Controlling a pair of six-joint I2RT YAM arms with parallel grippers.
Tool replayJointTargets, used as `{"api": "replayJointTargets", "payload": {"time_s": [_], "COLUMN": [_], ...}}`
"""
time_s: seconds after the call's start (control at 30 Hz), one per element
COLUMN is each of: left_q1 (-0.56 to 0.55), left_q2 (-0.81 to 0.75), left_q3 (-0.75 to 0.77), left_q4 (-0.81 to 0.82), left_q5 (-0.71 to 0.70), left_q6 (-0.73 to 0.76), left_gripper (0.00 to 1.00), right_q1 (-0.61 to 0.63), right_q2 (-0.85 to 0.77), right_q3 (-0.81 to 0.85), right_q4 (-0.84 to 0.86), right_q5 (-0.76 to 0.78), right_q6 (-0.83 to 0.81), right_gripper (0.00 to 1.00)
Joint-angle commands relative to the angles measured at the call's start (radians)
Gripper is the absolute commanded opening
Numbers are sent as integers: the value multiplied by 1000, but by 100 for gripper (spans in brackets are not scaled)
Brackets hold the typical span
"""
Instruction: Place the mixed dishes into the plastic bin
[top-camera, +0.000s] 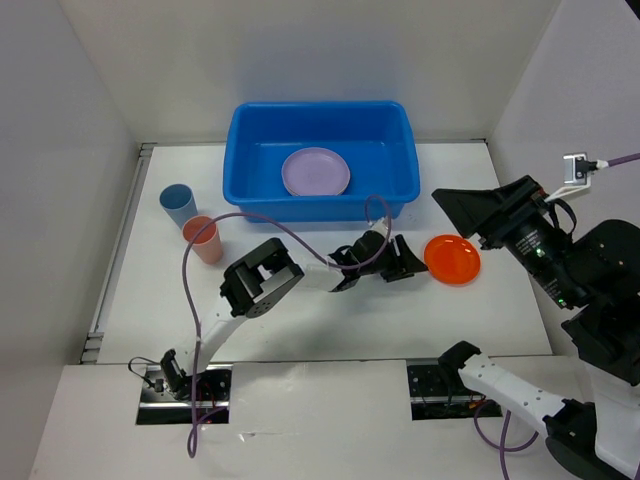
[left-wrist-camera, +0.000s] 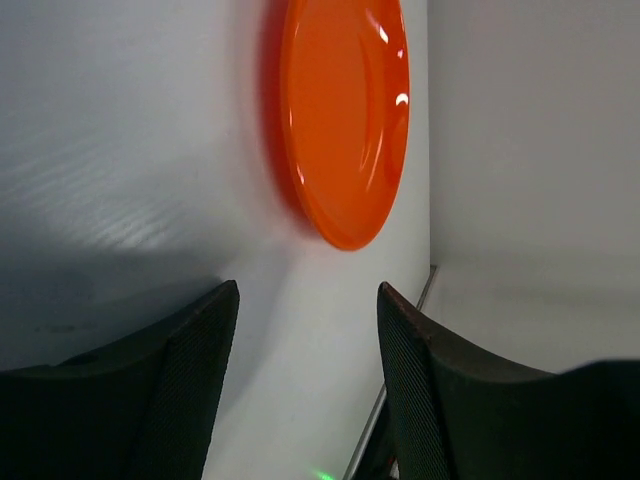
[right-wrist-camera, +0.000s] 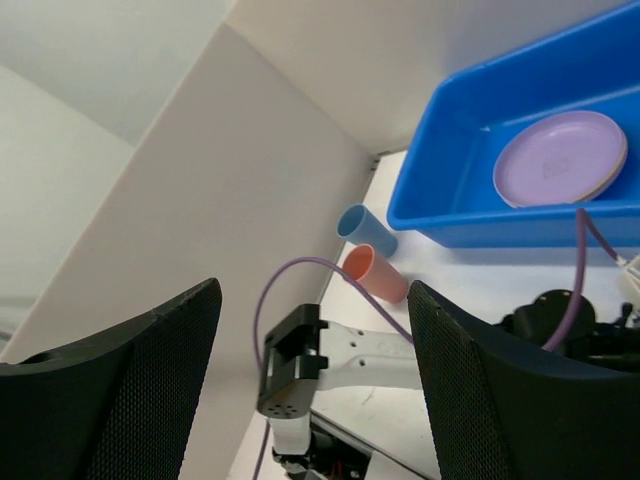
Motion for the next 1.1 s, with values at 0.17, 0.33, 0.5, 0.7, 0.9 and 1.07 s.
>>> {"api": "replayJointTargets", "payload": {"time_s": [0.17,0.33,0.5,0.7,0.9,1.07], "left_q1": [-12,-12,-12,-12,-12,-12], "left_q2": [109,148,183,238,275,212], "left_q3": [178,203,251,358,430,384], "left_q4": [-16,-36,-59,-124,-185,-194], "left_q5": [-63,-83,-103,-103,-85,-84], "left_q6": [-44,-90,-99,-99,-88,-39], "left_gripper": [58,53,48,35,0,0], "right_q1": [0,0,9,9,28,28], "right_q2": [-40,-50,-59,-68,-68,-68], "right_q3": [-36,-45,-54,-54,-54,-11], "right_q4": [82,82,82,73,62,53], "right_q5": [-21,-21,-21,0,20,30], "right_q6": [9,18,18,18,18,18], "right_gripper": [80,80,80,80,80,80]}}
